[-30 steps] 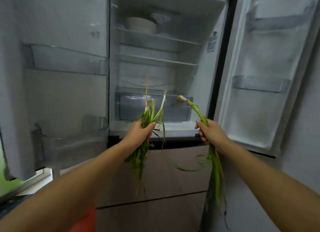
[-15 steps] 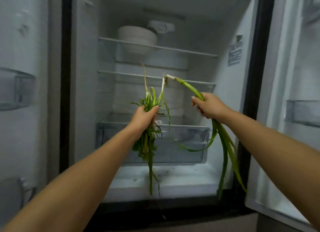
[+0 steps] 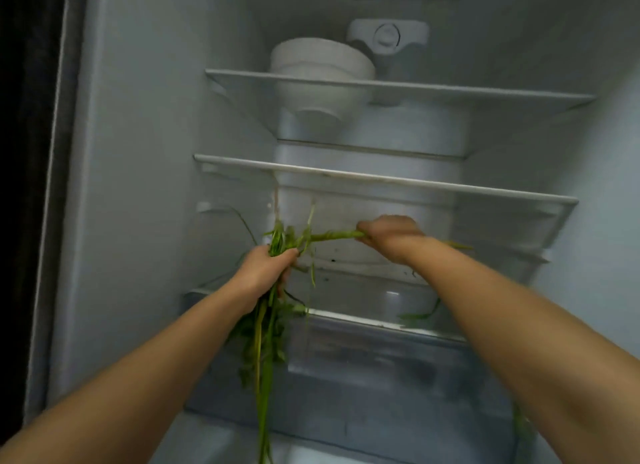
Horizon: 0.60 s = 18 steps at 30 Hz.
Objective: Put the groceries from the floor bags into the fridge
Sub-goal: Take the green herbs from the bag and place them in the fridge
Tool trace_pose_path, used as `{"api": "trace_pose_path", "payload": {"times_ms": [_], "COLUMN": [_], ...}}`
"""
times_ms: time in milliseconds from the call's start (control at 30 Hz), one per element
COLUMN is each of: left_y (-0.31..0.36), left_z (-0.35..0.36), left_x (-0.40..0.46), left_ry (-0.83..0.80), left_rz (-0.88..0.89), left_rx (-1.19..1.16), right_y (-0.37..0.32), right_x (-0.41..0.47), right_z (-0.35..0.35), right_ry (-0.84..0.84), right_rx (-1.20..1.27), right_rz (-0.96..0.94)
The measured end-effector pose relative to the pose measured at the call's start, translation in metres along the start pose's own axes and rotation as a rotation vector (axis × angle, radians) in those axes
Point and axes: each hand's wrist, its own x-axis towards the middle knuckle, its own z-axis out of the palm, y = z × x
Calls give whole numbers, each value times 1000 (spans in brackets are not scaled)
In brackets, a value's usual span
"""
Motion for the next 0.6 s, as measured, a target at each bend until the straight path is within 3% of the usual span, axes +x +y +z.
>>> {"api": "trace_pose_path", "payload": {"times_ms": [167, 267, 500, 600], "left_y": [-18, -19, -17, -18], "left_z": [-2, -6, -9, -10], "left_x": [19, 18, 14, 14], "left_ry": [-46, -48, -49, -50], "left_rz": [-144, -148, -147, -144], "left_rx": [-164, -214, -227, -228], "right_y": [30, 37, 24, 23], "right_x": [62, 88, 102, 101], "right_z": [42, 71, 127, 137], "right_ry": [117, 80, -395, -514], "right_rx": [-119, -159, -172, -115], "right_rz": [-167, -182, -266, -222]}}
